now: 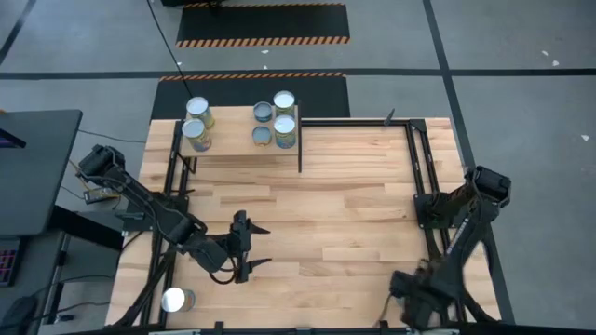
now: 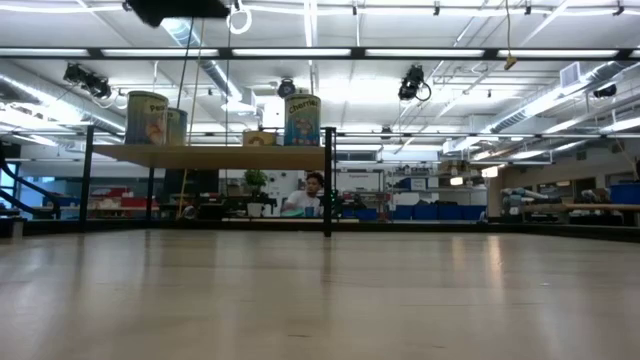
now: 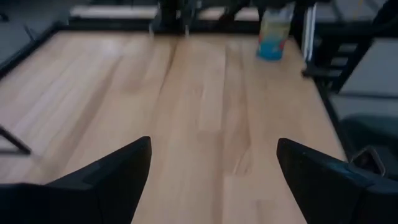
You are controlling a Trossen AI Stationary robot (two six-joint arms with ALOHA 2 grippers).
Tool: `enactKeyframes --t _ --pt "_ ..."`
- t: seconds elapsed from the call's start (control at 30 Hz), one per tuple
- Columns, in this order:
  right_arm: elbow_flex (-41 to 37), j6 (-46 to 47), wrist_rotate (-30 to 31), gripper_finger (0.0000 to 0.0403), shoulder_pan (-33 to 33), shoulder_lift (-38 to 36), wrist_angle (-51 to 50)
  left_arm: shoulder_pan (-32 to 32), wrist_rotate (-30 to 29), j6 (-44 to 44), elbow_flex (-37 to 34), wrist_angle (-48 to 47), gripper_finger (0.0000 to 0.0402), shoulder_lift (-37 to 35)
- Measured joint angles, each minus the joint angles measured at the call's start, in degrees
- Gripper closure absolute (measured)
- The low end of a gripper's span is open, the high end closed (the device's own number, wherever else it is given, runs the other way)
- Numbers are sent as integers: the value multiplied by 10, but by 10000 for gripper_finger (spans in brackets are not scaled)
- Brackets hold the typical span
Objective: Pick and place cans onto a shelf
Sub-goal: Put the right canned tomatoes on the shelf
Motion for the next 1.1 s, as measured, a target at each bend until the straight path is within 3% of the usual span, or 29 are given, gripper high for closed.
enactKeyframes --t 0.17,0.4,0.6,0.9,1.1 --pt "37 -155 56 83 -100 1 -55 22 80 -33 0 -34 47 1" --pt "156 -409 130 82 -257 54 -148 26 48 -39 1 -101 47 -6" --pt "295 -625 164 81 -354 153 -190 21 55 -118 12 -274 47 -14" --pt "457 -798 181 79 -445 277 -171 -35 35 -211 13 -403 47 -75" --pt "593 -888 179 79 -472 367 -207 -58 15 -270 13 -508 54 -162"
